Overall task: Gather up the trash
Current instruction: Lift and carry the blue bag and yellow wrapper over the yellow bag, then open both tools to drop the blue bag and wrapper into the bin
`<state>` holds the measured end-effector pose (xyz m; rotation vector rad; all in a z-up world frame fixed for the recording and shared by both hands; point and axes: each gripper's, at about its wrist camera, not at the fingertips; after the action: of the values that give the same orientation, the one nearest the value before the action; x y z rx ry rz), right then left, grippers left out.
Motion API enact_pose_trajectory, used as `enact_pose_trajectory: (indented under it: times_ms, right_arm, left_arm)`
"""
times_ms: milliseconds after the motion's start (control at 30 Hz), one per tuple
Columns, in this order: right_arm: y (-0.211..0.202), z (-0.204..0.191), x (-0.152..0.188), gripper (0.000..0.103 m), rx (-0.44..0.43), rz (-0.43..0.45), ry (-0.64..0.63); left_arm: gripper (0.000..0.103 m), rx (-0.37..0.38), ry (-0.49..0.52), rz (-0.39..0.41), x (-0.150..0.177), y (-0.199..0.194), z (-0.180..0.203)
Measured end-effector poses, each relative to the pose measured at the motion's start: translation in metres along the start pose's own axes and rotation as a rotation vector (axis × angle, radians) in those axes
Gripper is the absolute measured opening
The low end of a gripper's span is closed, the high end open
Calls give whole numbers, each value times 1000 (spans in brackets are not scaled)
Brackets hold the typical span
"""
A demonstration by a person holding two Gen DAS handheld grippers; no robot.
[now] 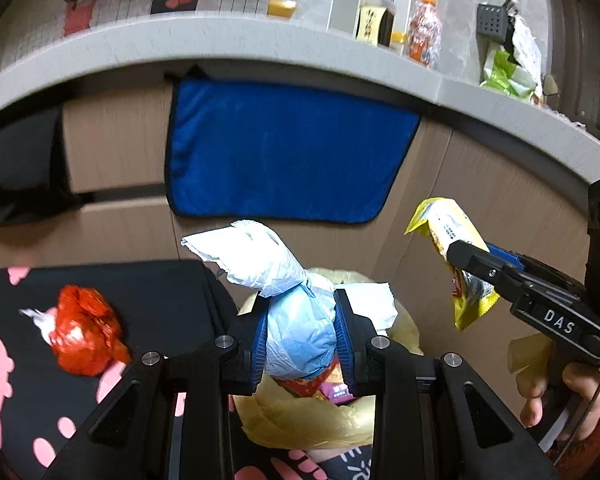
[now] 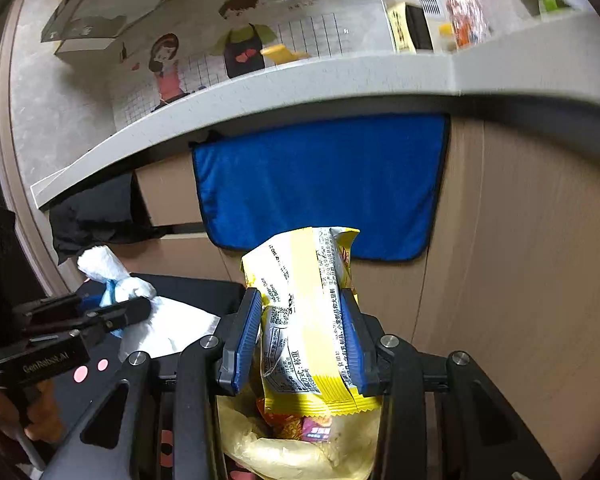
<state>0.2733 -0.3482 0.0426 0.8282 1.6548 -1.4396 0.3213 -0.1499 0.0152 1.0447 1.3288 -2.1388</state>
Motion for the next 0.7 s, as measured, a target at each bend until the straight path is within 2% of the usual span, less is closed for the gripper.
enact_pose_trajectory:
  times_ms: [333, 533, 700]
  right_arm:
    - [37, 12, 22, 36, -24, -74, 48]
    - [53, 11, 32, 36, -20, -109, 46]
    - [60, 5, 35, 36, 16, -123, 10]
  left_arm:
    - [31, 1, -27, -80, 17, 48, -12]
    - [31, -1, -28, -100, 22, 58, -18]
    - [31, 4, -28, -115, 24, 63, -20]
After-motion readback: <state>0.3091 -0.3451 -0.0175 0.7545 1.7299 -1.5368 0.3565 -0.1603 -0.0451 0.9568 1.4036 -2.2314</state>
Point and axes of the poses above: each gripper's, at about its wrist camera, not at the fingertips, and y roughly the way its jaws point, z to its right, x to its underside, and after that the axes turned 7 degrees about -y, right-handed
